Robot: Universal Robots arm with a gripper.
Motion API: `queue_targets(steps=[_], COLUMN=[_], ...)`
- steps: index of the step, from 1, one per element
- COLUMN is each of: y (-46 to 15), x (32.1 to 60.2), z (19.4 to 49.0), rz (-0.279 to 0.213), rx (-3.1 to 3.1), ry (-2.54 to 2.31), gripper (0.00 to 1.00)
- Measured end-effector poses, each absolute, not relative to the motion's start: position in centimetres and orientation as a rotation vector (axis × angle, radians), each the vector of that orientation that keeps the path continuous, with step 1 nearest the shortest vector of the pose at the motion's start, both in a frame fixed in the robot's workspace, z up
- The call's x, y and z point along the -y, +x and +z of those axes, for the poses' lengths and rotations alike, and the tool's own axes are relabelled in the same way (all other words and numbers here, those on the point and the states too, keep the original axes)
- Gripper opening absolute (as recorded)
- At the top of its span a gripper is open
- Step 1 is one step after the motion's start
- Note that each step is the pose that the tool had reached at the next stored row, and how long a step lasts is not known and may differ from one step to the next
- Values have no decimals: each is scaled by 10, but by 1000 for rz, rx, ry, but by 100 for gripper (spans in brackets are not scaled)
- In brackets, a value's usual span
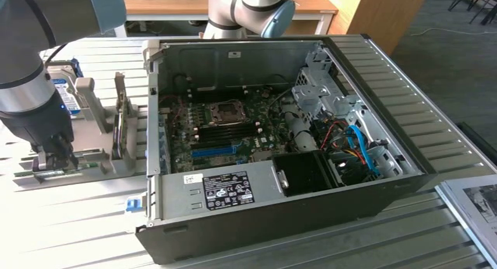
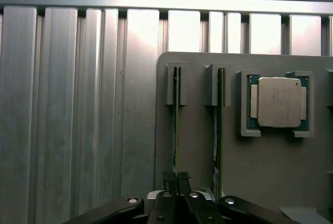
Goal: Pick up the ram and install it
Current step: 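Pick up the ram and move it above insertion slot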
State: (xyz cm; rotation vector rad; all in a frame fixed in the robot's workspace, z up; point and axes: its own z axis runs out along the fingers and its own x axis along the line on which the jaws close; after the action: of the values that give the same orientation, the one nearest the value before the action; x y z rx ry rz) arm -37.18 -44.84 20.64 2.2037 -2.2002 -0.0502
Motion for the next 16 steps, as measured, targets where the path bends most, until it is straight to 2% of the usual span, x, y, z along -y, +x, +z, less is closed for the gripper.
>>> queue_targets(steps=[16], y=[-372], x=[448], z=[226], rz=[-50], rx=[2200], ry=[2204], gripper=[11])
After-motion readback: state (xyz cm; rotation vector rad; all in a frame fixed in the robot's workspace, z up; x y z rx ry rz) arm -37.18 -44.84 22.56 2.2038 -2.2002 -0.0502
